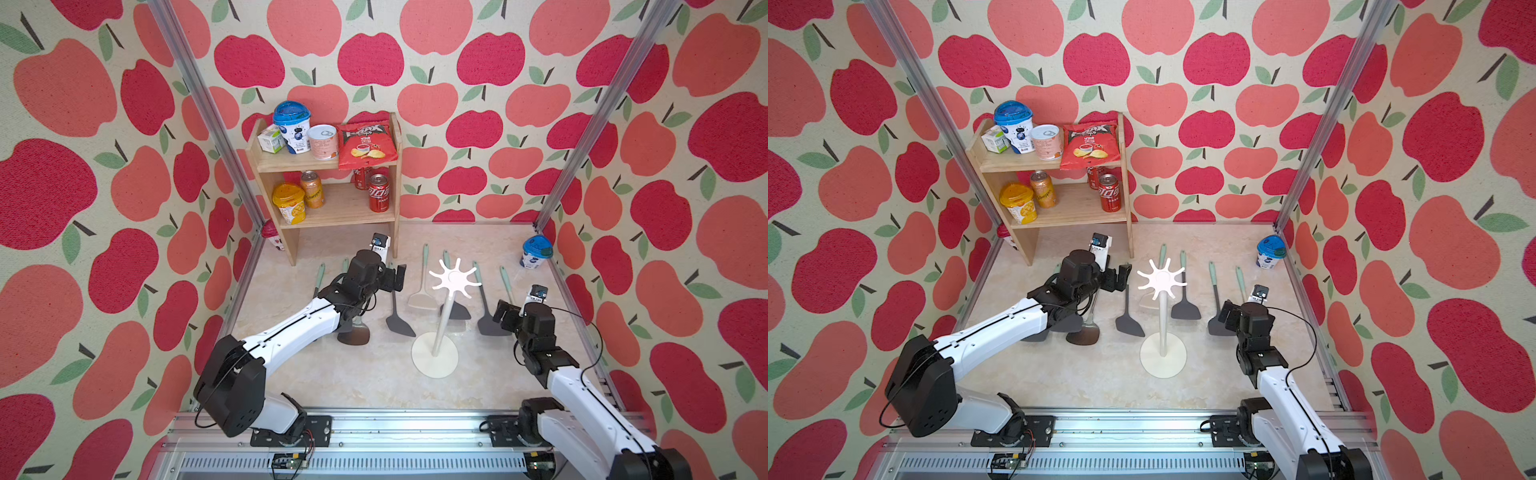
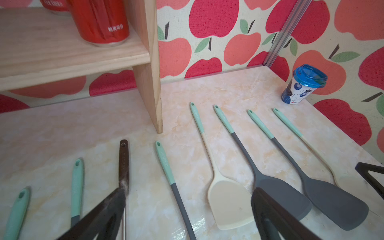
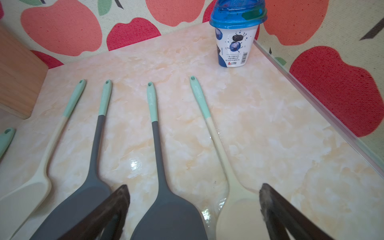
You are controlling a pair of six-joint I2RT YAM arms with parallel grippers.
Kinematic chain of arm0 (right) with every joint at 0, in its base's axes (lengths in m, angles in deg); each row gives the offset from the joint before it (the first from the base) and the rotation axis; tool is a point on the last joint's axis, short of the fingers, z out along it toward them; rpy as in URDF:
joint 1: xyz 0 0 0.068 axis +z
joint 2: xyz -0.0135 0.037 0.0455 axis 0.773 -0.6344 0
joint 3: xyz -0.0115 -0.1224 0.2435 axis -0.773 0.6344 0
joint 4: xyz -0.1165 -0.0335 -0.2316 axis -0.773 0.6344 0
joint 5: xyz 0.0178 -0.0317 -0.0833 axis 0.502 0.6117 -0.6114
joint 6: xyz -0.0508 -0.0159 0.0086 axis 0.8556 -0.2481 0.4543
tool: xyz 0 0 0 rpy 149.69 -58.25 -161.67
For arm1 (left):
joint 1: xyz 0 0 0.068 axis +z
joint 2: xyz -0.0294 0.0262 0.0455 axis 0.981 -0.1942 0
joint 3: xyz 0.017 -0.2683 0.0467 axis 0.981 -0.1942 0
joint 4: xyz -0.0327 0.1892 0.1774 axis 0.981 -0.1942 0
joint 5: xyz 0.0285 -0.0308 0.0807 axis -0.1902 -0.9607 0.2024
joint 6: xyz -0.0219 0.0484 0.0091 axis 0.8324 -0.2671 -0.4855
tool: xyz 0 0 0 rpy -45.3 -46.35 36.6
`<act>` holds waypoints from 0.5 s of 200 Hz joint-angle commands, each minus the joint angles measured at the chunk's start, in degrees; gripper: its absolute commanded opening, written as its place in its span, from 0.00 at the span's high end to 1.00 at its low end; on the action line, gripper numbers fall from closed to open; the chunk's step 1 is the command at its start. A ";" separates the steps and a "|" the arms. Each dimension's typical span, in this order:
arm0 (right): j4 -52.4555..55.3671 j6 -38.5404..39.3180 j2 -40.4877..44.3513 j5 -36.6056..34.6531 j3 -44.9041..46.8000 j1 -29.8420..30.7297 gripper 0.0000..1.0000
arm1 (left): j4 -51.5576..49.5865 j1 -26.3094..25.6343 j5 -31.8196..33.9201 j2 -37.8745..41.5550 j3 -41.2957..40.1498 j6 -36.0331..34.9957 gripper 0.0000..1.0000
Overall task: Take the spatula off the kitchen utensil rack
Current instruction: Reset both arms
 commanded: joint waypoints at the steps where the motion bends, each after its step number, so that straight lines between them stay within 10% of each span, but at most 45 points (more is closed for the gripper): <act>1: -3.05 0.08 -7.68 -0.46 -6.03 -1.94 0.00 | 7.62 1.85 3.10 3.37 -3.09 -5.06 0.03; 100: -18.15 9.75 -28.65 -5.52 -11.95 -3.43 0.00 | 18.27 21.17 11.89 18.12 -27.01 -6.07 0.03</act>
